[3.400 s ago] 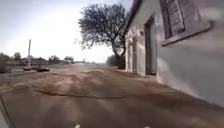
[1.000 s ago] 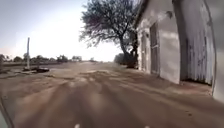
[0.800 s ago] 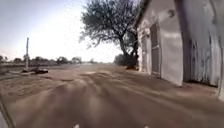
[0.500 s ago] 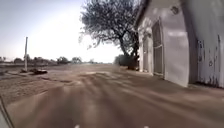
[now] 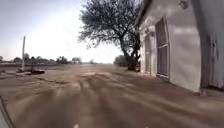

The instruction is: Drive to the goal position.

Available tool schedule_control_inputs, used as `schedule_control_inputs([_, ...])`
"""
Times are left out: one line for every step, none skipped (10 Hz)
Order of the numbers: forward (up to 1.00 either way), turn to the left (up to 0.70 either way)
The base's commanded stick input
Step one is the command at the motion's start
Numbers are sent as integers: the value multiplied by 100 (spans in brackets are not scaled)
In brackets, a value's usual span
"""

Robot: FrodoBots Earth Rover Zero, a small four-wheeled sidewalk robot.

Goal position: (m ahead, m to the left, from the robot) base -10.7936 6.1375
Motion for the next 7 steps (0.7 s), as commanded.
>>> schedule_control_inputs([70, 0])
schedule_control_inputs([70, 0])
schedule_control_inputs([70, 0])
schedule_control_inputs([70, 0])
schedule_control_inputs([70, 0])
schedule_control_inputs([70, 0])
schedule_control_inputs([70, 0])
